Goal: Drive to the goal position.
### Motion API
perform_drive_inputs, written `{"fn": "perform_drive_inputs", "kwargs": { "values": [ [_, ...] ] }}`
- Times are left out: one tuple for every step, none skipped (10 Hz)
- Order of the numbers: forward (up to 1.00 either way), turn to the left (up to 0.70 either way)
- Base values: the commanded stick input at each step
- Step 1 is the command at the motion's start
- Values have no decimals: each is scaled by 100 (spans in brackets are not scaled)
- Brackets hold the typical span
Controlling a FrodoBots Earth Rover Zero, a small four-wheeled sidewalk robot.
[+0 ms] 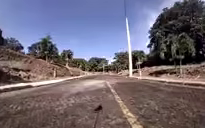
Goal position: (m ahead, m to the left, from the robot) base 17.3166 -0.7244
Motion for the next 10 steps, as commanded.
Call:
{"fn": "perform_drive_inputs", "kwargs": {
  "values": [
    [100,0],
    [100,0],
    [100,0],
    [100,0],
    [100,0],
    [100,0],
    [100,0],
    [100,0],
    [100,0],
    [100,0]
  ]
}}
